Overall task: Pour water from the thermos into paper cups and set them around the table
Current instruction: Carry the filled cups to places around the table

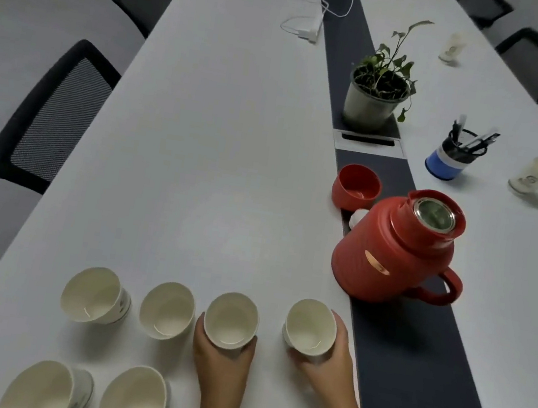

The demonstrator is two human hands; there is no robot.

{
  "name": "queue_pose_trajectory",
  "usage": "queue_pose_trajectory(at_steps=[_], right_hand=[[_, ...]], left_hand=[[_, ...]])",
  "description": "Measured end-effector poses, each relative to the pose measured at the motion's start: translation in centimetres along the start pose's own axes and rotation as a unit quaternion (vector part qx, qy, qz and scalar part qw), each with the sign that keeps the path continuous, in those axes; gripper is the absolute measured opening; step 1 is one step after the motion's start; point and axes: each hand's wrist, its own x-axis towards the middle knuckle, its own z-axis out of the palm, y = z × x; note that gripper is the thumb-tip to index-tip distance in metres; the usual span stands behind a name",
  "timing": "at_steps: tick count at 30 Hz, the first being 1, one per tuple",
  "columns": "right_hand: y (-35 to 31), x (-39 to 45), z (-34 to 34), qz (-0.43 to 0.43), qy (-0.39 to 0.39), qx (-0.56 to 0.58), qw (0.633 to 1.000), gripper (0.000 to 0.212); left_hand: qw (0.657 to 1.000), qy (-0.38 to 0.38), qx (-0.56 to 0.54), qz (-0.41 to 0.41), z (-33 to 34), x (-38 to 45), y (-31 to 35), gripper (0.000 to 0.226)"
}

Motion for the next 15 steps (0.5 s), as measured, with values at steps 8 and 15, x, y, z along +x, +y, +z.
queue_pose_trajectory(at_steps=[8, 15], right_hand=[[0.2, 1.4, 1.0, -0.001, 0.008, 0.026, 1.000, 0.091], [-0.1, 1.4, 1.9, 0.008, 0.042, 0.030, 0.999, 0.067]], left_hand=[[0.998, 0.061, 0.009, 0.010, 1.3, 1.3, -1.0, 0.083], [0.999, 0.013, 0.036, -0.009, 0.7, 0.2, 0.5, 0.073]])
